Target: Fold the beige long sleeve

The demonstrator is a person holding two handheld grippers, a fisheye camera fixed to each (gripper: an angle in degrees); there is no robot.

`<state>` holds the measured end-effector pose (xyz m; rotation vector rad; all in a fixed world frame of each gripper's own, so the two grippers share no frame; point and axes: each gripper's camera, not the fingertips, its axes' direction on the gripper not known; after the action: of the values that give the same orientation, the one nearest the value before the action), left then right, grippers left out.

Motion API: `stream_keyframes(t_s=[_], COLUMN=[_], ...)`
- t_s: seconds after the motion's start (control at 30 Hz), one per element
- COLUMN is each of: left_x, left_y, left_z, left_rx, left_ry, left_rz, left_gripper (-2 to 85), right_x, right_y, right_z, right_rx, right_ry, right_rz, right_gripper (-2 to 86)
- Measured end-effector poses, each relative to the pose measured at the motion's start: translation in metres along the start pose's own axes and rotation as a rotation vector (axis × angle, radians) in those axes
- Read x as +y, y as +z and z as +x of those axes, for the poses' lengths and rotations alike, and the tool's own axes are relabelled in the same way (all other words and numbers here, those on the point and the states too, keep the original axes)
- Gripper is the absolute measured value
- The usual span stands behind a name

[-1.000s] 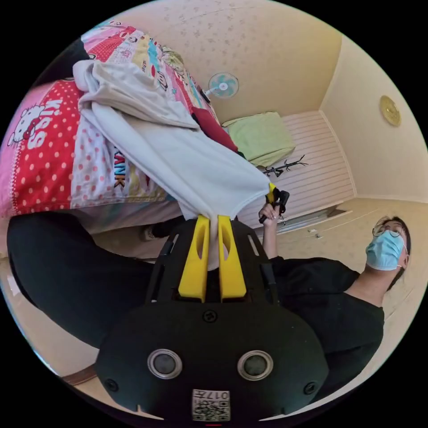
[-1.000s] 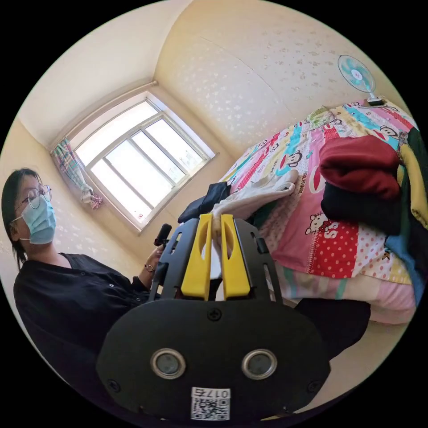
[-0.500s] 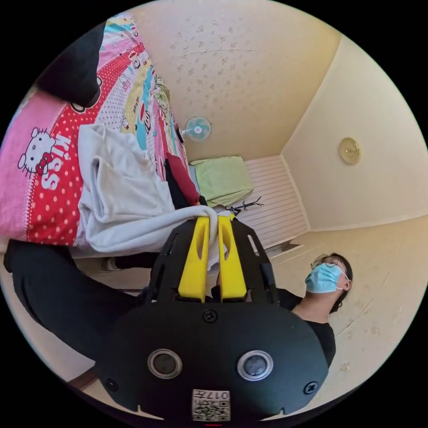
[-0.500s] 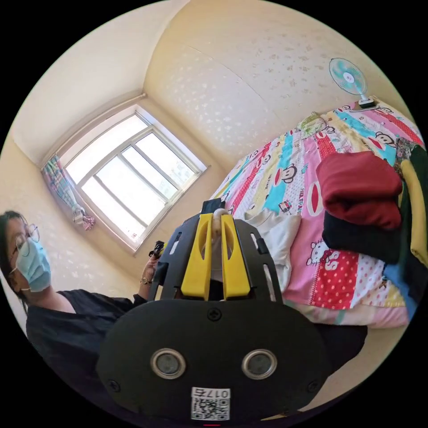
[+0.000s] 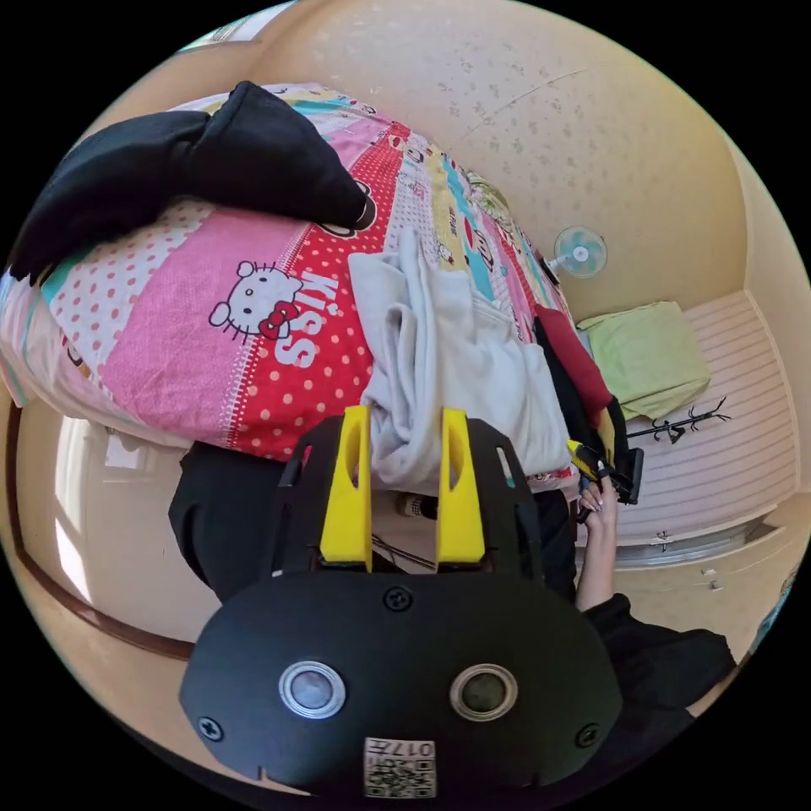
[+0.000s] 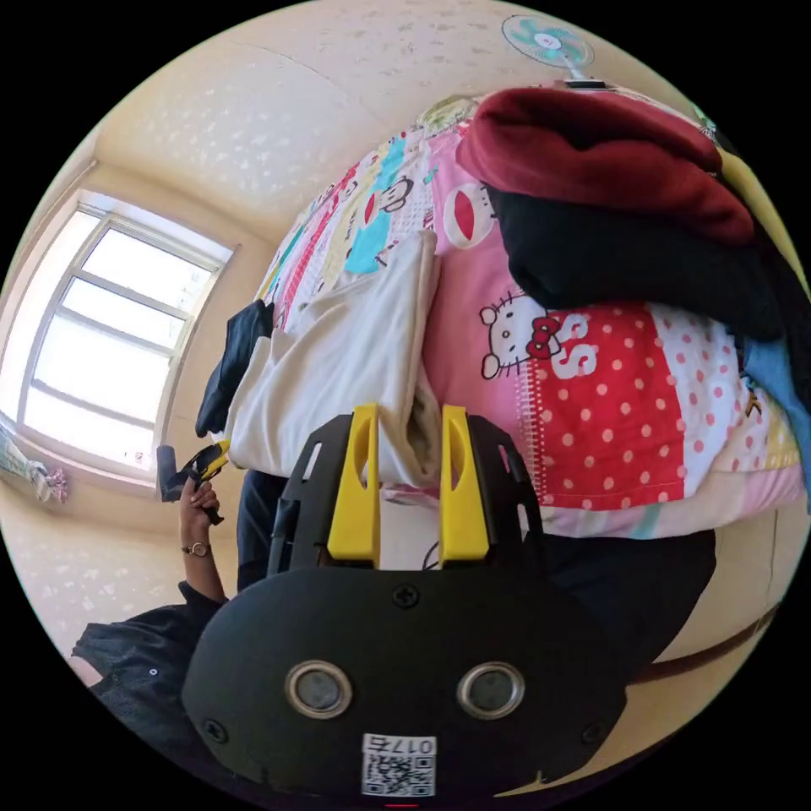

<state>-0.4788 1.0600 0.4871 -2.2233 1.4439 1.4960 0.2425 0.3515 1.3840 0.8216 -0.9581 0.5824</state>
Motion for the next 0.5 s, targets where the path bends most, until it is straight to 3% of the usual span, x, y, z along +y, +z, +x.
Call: stream_keyframes(t_s=[0.03,0.13,0.3,0.5], left_x=[0.004,0.014,0.019,-0.028], left_y=[0.000,-0.015,-0.005,-0.048], left_z=[0.005,0.017,0.036,0.118], left_rx=[0.025,0.030,-0.084,-0.357], left_ry=[0.005,0.030,-0.019,0.119], left_rz=[0.015,0.062,-0.038,0.240], left_gripper=[6.4,5.1,6.1,13.5], right_x=[-0.005,-0.010,-0.013,-0.007], right_y=[0.015,-0.001,0.028,0.028], right_z=[0.007,0.011,-0.009,-0.030], right_rx=[-0.040,-0.058,0.171,0.348], right_ry=[-0.013,-0.015,-0.050,-0.057], right_rz=[-0.085,-0.058,-0.186,-0.016], right_gripper=[6.8,4.2,3.0,1.9])
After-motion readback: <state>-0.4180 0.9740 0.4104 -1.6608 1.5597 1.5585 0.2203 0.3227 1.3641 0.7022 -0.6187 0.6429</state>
